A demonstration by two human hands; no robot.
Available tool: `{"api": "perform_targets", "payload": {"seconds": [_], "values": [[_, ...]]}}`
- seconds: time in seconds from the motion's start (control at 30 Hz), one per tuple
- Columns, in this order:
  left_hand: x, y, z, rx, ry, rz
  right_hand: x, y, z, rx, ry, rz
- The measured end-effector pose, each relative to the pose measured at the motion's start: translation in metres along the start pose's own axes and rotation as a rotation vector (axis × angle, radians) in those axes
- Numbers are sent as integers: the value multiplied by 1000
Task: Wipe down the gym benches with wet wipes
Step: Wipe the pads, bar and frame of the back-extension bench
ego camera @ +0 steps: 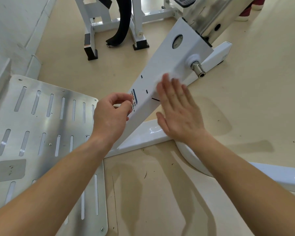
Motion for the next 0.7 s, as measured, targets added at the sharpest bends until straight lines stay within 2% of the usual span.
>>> {"api": "perform_targets", "payload": {"seconds": [0.07, 0.17, 0.23, 0.37, 0.43, 0.57, 0.63, 0.7], "values": [[0, -1, 1, -5, -10, -3, -12, -11, -5, -45, 115, -54], [-1, 1, 4, -7, -8, 0, -8, -5, 3, -43, 184, -125], [-1, 3, 5, -4, -4, -4, 5, 8, 14, 0, 159, -137], [1, 1, 5, 0, -1, 2, 31, 24, 28, 71, -30, -81], [2, 0, 5, -2, -2, 2, 19, 18, 22, 43, -29, -37], [4, -1, 5, -3, -9, -6, -9, 2, 11, -34, 123, -78], [5, 0, 5, -3, -13, -9, -1, 2, 14, -71, 89, -82], [5, 2, 5, 1, -12, -15, 17, 6, 18, -101, -44, -56]]}}
Point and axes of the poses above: each hand's wrist, its own z-axis away from the middle knuckle, its own y-axis out of the palm, x = y × z, the point moved 8 cm from there along -z, towards the middle knuckle, and after that the axes turned 3 degrees about x, right-handed, at the moved point
